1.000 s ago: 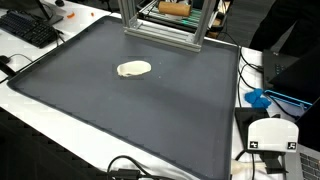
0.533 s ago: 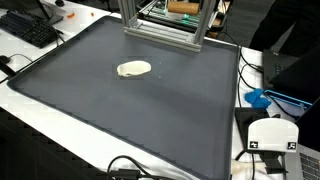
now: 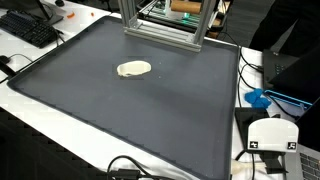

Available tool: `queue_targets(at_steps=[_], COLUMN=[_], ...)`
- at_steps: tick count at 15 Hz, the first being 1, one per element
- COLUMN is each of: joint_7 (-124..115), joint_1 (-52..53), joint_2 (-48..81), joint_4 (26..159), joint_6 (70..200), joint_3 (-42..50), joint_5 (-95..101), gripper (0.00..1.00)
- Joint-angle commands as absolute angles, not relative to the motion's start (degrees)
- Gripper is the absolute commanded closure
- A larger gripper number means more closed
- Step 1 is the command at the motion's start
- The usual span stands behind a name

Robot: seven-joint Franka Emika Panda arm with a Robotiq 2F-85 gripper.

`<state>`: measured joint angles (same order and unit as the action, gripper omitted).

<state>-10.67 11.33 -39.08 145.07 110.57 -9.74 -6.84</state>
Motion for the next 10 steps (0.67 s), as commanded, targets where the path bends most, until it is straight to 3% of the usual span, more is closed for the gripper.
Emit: queue_targets(at_steps=[1,10], joint_7=[-10.0,-10.7], joint_1=[12.0,12.2], joint_2=[-42.3,-42.4], joint_4=[147.8,151.3], joint_6=[109.7,111.7], joint_3=[-10.5,-11.9], joint_5=[-8.7,-8.2], gripper=[0.78,0.78])
